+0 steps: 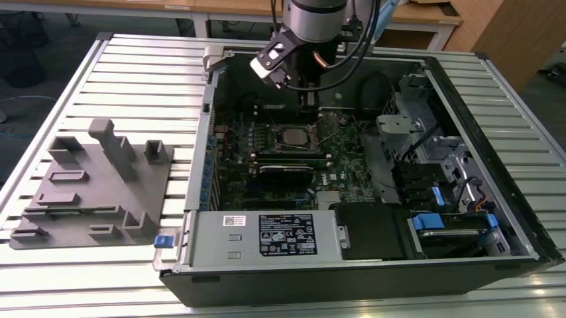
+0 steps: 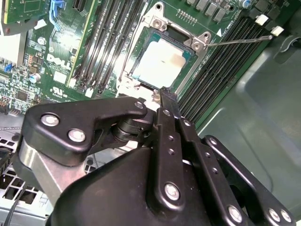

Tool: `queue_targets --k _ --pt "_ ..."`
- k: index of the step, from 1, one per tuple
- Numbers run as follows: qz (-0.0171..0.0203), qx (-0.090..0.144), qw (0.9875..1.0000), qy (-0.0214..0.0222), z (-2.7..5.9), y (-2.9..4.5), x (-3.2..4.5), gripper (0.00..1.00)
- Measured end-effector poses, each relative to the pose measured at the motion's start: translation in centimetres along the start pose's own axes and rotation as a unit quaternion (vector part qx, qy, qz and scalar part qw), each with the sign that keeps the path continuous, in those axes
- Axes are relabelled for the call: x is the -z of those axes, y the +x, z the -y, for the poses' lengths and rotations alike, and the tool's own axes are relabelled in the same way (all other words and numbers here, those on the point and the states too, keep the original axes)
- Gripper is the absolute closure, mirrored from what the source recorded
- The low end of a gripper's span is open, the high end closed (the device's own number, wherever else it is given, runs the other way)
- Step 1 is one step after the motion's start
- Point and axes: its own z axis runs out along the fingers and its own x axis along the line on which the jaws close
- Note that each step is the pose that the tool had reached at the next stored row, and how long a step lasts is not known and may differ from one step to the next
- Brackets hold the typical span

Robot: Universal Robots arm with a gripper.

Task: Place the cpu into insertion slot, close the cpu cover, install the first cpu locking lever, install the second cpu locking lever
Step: 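Close the cpu cover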

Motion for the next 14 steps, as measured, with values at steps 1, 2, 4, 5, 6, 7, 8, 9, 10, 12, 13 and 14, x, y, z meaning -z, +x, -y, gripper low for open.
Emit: queue_targets --k 1,2,4,5,6,7,8,9,10,12,13,14 --pt "0.0 0.0 1.0 0.0 -0.06 0.0 0.0 0.89" --pt "0.0 0.0 1.0 0.0 -0.11 0.0 -0.01 0.89" --pt "0.0 0.0 1.0 0.0 -0.18 0.01 -0.01 0.89" --pt "0.0 0.0 1.0 0.0 -0.18 0.01 -0.01 0.89" --pt "0.0 0.0 1.0 0.0 -0.18 0.01 -0.01 0.89" --pt "0.0 0.0 1.0 0.0 -0.19 0.01 -0.01 0.89" --pt "0.0 0.0 1.0 0.0 -0.2 0.01 -0.01 0.89" --pt "0.0 0.0 1.0 0.0 -0.21 0.01 -0.01 0.89" --pt "0.0 0.0 1.0 0.0 -0.21 0.01 -0.01 0.89" --pt "0.0 0.0 1.0 0.0 -0.25 0.01 -0.02 0.89" --pt "0.0 0.0 1.0 0.0 -0.28 0.01 -0.02 0.89" --pt "0.0 0.0 1.0 0.0 -0.31 0.01 -0.02 0.89"
